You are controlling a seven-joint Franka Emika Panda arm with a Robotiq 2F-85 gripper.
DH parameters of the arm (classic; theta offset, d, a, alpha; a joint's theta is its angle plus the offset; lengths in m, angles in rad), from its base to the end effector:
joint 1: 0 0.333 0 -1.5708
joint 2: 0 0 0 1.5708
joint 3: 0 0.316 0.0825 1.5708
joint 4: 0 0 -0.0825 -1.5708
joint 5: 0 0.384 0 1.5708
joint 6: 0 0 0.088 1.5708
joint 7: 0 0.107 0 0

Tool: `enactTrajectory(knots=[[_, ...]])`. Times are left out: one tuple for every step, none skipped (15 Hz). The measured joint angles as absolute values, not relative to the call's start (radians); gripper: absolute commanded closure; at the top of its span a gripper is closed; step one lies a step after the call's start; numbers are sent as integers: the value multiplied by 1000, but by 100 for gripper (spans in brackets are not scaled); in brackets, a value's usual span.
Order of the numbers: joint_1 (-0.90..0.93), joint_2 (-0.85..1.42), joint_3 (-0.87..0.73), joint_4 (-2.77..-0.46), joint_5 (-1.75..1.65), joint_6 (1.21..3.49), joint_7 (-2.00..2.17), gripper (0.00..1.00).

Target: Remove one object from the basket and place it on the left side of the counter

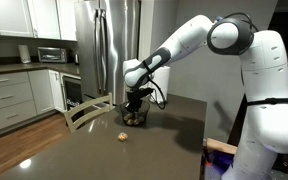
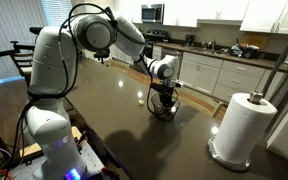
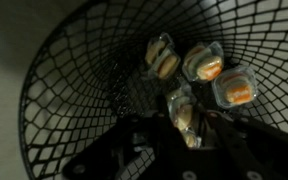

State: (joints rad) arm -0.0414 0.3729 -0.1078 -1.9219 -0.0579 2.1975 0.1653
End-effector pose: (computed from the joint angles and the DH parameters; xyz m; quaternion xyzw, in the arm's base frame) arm 0.6049 -0.0901 0.2910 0.9887 -0.1357 -0.0475 0.0427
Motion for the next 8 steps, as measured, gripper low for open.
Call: enactTrajectory(knots=[[-38, 361, -108, -1925, -67, 2190, 172, 90], [-35, 348, -108, -1928, -74, 2180, 179, 90], [-33, 335, -108, -1931, -81, 2168, 185, 90], [-30, 323, -108, -1933, -87, 2158, 189, 90], [-28, 309, -108, -1937, -92, 2150, 192, 90], [-25, 297, -108, -1943, -96, 2147, 197, 90], [-22, 284, -108, -1950, -102, 2145, 204, 90], [-19, 271, -108, -1958, -111, 2145, 211, 90]])
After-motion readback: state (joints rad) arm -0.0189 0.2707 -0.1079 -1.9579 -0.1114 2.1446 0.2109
